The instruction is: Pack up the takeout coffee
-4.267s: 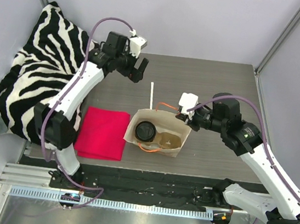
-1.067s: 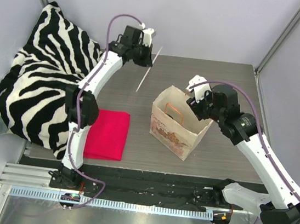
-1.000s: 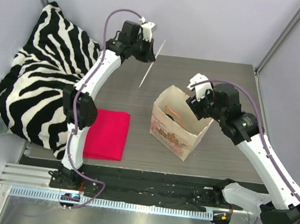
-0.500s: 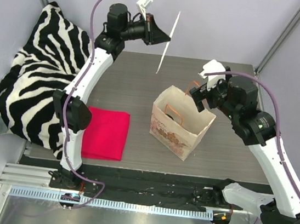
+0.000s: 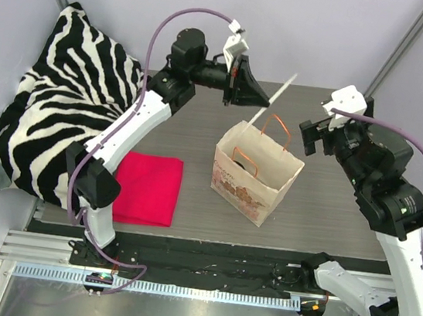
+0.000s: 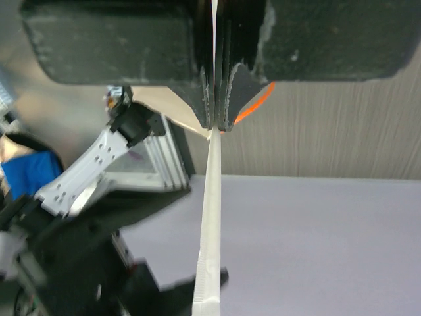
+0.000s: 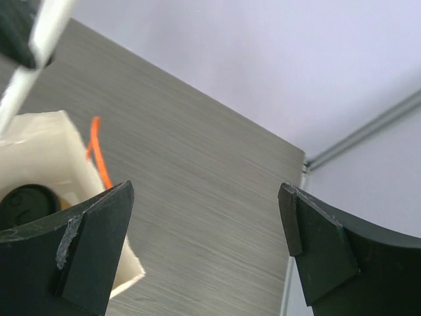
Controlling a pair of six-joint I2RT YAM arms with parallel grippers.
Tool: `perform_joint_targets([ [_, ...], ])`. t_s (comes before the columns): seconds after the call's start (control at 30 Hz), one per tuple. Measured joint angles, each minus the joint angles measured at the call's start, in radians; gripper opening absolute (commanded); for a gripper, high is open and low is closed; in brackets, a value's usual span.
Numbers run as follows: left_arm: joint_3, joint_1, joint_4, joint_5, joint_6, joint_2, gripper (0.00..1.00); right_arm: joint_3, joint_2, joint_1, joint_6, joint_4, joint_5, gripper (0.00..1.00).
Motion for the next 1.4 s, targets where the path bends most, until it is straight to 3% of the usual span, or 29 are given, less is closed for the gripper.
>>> perform_joint_targets([
  [0.2, -0.068, -0.051, -0.269, -0.004, 0.373, -0.029, 0.0, -0.016, -0.05, -0.095, 0.005, 0.001, 0.06, 1.0],
  [0.27, -0.083, -0.069, -0.355, -0.023, 0.485, -0.036, 0.05, -0.023, -0.062, -0.123, 0.013, 0.001, 0.071, 1.0],
  [0.37, -0.095, -0.09, -0.488, -0.065, 0.645, -0.043, 0.3, -0.034, -0.072, -0.143, 0.024, 0.0, 0.079, 1.0],
  [0.4, -0.093, -0.096, -0.525, -0.076, 0.683, -0.043, 0.45, -0.037, -0.073, -0.148, 0.025, 0.0, 0.081, 1.0],
  [0.5, -0.069, -0.104, -0.642, -0.114, 0.764, -0.042, 0.64, -0.039, -0.074, -0.154, 0.029, 0.0, 0.086, 1.0],
  [0.67, -0.026, -0.097, -0.729, -0.18, 0.823, -0.052, 0.72, -0.039, -0.056, -0.158, 0.066, 0.0, 0.082, 1.0],
  [0.77, 0.0, -0.08, -0.732, -0.21, 0.756, -0.066, 0.8, -0.039, -0.037, -0.162, 0.108, 0.0, 0.065, 1.0],
  [0.8, 0.016, -0.071, -0.727, -0.213, 0.717, -0.066, 0.88, -0.039, -0.027, -0.162, 0.121, 0.0, 0.06, 1.0],
  [0.9, 0.111, 0.002, -0.708, -0.216, 0.554, -0.059, 1.0, -0.034, 0.019, -0.162, 0.158, 0.002, 0.043, 1.0],
  [1.03, 0.261, 0.164, -0.654, -0.223, 0.315, -0.034, 1.0, 0.017, 0.129, -0.163, 0.198, 0.007, 0.023, 1.0],
  [1.17, 0.314, 0.313, -0.655, -0.253, 0.149, -0.013, 1.0, 0.134, 0.292, -0.186, 0.23, 0.011, -0.021, 1.0],
  [1.4, 0.269, 0.504, -0.857, -0.45, 0.112, 0.034, 1.0, 0.429, 0.595, -0.385, 0.34, 0.02, -0.196, 1.0],
])
